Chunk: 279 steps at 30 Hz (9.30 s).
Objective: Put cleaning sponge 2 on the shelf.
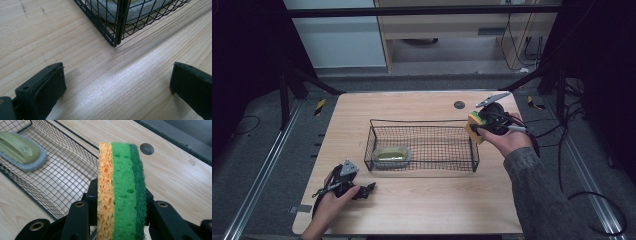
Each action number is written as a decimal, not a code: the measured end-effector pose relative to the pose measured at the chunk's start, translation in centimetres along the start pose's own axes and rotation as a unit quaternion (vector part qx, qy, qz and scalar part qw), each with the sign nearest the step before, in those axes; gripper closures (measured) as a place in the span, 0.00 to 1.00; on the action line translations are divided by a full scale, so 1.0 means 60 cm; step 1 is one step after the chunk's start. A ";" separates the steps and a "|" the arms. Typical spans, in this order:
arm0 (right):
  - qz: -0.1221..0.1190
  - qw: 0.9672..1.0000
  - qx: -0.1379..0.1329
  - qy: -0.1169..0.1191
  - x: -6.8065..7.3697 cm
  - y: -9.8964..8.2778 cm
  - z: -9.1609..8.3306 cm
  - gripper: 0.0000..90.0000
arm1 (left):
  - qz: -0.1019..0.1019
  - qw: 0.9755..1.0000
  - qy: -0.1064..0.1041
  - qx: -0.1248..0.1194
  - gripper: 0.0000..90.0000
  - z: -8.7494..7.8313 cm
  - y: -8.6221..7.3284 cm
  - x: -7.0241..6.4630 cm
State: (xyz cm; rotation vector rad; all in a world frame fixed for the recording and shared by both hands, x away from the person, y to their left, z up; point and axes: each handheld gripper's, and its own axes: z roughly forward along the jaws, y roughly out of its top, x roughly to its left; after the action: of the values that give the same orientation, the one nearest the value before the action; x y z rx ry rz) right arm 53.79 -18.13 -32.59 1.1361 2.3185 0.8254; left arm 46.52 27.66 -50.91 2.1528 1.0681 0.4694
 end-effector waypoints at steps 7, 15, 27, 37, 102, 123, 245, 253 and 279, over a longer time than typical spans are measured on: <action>0.001 1.000 -0.003 0.006 0.007 0.000 0.018 0.71 | 0.000 1.000 -0.001 0.000 0.00 0.000 0.000 0.000; -0.007 1.000 -0.006 0.011 0.014 0.005 0.029 0.71 | 0.000 1.000 -0.001 0.000 0.00 0.000 0.000 0.001; -0.005 1.000 -0.018 0.020 0.022 0.007 0.046 0.71 | 0.000 1.000 0.000 0.000 0.00 0.001 0.001 0.001; -0.008 1.000 -0.012 0.025 0.026 0.003 0.062 0.71 | 0.000 1.000 0.000 0.000 0.00 0.000 0.001 0.002; -0.009 0.999 0.048 0.023 0.014 -0.057 0.169 0.71 | 0.001 1.000 0.000 0.000 0.00 0.001 0.001 0.002; -0.008 0.999 0.048 0.024 0.024 -0.049 0.168 0.66 | 0.001 1.000 0.000 0.000 0.00 0.001 0.001 0.002; 0.090 0.994 -0.049 -0.032 -0.027 -0.211 0.048 0.16 | 0.002 1.000 -0.003 0.000 0.00 0.001 0.001 0.003; 0.111 0.993 -0.027 -0.028 -0.031 -0.250 0.092 0.16 | 0.003 1.000 -0.003 0.000 0.00 0.001 0.001 0.003; 0.170 0.981 -0.018 -0.092 -0.054 -0.283 0.167 0.07 | 0.003 1.000 -0.003 0.000 0.00 0.002 0.002 0.006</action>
State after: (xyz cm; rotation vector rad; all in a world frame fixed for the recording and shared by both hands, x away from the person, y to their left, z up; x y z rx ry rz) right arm 52.21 -25.80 -50.97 1.5507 1.9803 0.8346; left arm 46.89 27.82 -50.90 2.1566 1.0597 0.4661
